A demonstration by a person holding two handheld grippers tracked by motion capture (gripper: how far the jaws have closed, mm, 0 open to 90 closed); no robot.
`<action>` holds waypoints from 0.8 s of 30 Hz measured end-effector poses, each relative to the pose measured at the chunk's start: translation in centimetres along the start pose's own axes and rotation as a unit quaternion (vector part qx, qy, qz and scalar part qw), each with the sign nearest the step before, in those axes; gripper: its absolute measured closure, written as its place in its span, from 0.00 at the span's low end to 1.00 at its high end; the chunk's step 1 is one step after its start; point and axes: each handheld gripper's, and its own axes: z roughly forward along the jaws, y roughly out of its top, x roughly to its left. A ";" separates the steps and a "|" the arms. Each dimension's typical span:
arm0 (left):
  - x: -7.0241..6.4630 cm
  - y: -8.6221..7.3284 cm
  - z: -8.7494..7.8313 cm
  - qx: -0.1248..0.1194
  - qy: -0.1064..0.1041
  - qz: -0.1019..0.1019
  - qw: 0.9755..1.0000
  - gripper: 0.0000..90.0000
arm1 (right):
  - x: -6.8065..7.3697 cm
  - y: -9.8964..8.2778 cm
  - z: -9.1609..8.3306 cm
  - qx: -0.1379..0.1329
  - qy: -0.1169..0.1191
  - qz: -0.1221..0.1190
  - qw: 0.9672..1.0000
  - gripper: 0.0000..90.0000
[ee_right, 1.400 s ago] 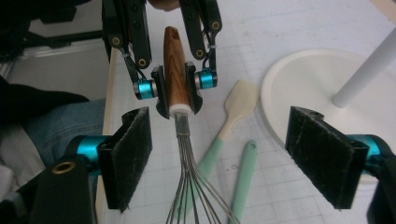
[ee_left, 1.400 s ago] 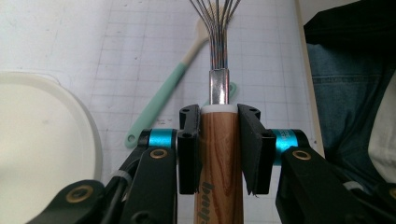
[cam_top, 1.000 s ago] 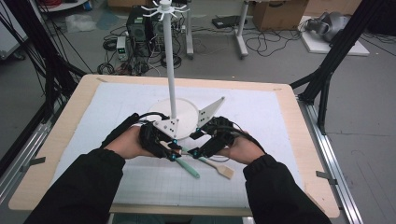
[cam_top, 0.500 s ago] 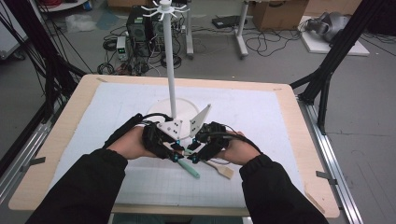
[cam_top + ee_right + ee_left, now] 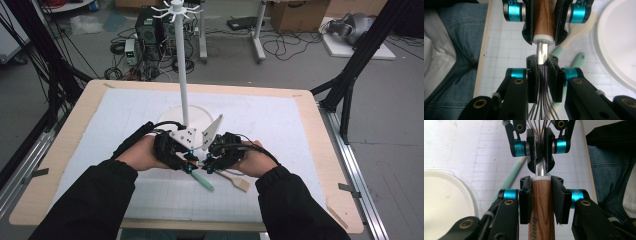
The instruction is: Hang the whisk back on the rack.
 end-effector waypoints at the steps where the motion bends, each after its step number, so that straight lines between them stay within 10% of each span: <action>1: 0.0 0.0 0.0 0.000 -0.001 -0.003 1.000 0.78 | 0.0 0.0 0.0 0.000 -0.001 0.000 1.000 0.89; 24: 0.0 -3.3 -2.6 -0.024 0.014 -0.056 0.998 0.63 | 0.4 -1.5 -1.3 -0.017 -0.035 0.012 0.999 0.90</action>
